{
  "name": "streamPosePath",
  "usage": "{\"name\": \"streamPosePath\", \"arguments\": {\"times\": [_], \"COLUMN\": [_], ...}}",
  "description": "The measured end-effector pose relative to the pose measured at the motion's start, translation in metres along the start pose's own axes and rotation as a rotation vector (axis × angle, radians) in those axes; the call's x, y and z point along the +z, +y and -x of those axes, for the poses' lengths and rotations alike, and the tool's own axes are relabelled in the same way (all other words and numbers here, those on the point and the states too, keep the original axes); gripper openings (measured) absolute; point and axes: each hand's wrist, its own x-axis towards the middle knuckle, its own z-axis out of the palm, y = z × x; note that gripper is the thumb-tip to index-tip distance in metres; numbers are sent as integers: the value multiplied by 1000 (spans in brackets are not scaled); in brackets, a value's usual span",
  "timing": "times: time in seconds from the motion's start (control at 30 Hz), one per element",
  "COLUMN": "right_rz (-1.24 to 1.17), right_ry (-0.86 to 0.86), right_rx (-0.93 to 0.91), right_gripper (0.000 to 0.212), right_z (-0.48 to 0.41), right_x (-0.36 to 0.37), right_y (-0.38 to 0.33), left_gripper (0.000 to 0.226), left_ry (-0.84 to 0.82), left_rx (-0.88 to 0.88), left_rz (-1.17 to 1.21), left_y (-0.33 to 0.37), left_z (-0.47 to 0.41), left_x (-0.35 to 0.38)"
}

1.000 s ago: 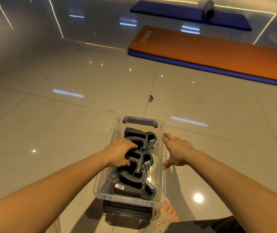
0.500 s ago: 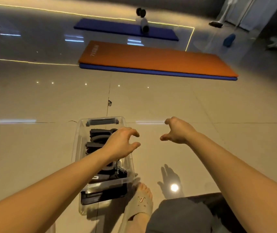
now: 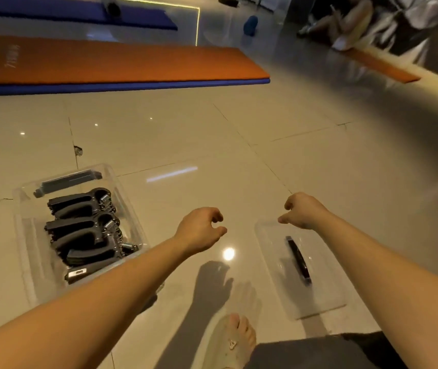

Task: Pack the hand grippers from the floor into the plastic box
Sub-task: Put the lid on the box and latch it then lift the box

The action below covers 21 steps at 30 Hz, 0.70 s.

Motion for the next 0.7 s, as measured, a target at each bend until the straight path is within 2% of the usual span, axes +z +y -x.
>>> {"name": "streamPosePath", "arguments": {"times": [0.23, 0.33, 0.53, 0.7], "right_rz": [-126, -149, -118, -95], "right_ry": [-13, -31, 16, 144], "right_rx": [233, 284, 287, 310], "right_gripper": [30, 27, 22, 27], "right_z": [-36, -61, -104, -110], "right_x": [99, 140, 201, 229], "right_y": [110, 136, 159, 156], "left_gripper": [58, 67, 94, 115], "left_ry": [-172, -220, -263, -382], "left_rx": [10, 60, 196, 164], "left_rz": [4, -43, -238, -244], "left_y": [17, 17, 13, -1], "left_z": [-49, -80, -158, -190], "left_x": [116, 155, 203, 226]}}
